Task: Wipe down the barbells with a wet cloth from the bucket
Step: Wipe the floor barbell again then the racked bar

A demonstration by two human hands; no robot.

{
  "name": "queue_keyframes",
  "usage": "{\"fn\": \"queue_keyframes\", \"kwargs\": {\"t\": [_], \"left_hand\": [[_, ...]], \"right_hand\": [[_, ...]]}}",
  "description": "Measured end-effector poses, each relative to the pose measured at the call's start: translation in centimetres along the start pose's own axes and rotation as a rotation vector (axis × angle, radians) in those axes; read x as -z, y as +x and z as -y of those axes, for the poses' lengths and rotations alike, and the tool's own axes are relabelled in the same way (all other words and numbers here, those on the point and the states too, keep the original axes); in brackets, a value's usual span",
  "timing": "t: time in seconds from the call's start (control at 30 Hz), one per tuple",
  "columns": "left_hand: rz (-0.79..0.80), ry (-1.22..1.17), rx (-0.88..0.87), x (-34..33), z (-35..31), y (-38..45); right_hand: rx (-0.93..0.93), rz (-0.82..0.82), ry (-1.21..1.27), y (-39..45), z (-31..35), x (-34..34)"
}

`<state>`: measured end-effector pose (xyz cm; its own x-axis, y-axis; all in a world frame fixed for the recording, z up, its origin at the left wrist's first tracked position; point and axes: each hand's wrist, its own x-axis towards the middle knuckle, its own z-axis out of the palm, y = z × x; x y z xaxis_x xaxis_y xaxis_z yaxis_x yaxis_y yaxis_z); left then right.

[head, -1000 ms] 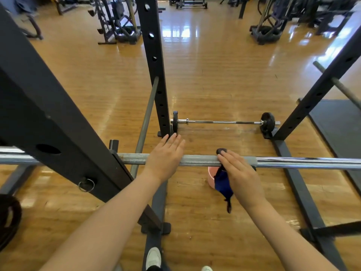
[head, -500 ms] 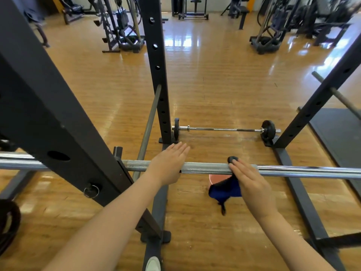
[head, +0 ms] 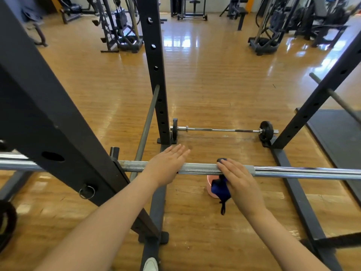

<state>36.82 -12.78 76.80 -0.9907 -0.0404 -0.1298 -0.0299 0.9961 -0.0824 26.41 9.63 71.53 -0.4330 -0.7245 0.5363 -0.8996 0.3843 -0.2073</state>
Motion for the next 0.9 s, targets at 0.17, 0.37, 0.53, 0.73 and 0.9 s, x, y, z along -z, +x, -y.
{"fn": "queue_keyframes", "kwargs": {"t": [0.17,0.37,0.53,0.73,0.9], "left_hand": [[0.179,-0.143,0.025,1.4,-0.2,0.3],[0.302,-0.208,0.027,2.6,-0.2,0.6],[0.186,-0.174,-0.006,1.9,0.1,0.5],[0.065,-0.078,-0.017,0.3,0.4,0.5],[0.058,-0.096,-0.004,0.4,0.4,0.5]], "right_hand": [[-0.145,-0.093,0.027,-1.6,-1.7,1.5],[-0.146,-0.073,-0.024,1.3,3.1,-0.7],[-0.083,-0.008,-0.010,1.2,2.2,-0.2],[-0.202,-0.141,-0.044,-0.7,-0.7,1.3],[-0.073,-0.088,0.013,2.2,3.9,-1.0]]}}
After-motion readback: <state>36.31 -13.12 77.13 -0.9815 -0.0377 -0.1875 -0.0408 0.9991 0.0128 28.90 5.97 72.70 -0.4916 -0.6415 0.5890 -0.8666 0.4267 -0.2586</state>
